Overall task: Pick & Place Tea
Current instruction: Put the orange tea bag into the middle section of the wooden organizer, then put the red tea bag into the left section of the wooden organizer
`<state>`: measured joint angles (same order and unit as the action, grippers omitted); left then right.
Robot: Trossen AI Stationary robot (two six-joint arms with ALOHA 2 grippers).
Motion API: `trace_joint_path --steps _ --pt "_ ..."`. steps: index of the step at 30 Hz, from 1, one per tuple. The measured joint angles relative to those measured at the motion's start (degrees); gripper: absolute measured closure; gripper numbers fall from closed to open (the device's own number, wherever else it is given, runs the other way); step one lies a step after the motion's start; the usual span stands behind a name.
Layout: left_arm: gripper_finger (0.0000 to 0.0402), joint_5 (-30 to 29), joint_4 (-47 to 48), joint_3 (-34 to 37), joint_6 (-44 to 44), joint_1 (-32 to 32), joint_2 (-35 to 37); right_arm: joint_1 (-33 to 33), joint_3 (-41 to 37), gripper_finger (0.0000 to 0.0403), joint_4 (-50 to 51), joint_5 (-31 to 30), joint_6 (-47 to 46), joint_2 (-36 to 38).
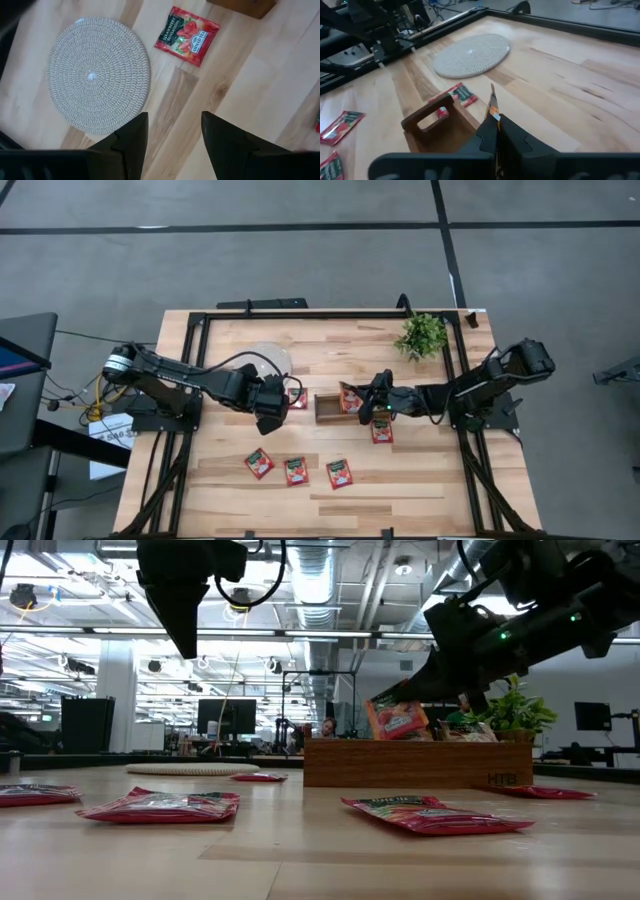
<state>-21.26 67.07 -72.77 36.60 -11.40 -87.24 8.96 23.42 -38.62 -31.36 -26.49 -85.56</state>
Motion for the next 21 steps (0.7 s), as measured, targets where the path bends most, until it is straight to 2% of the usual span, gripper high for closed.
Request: trace_joint_path --steps 8,17,21 --pt "0.0225 0.00 -0.35 0.00 -0.96 0.00 0.00 -0.16 0.02 0.0399 0.50 1.60 -0.01 0.06" --pt "0.0225 0.00 -0.96 0.00 -1.41 0.00 0.00 -0.06 0.04 0.0341 0.90 1.86 -0.45 0.07" --pt "0.0225 0.00 -0.94 0.00 -1.42 0.00 -0.02 -0.07 0.04 0.0327 1.03 1.84 -0.20 0.07"
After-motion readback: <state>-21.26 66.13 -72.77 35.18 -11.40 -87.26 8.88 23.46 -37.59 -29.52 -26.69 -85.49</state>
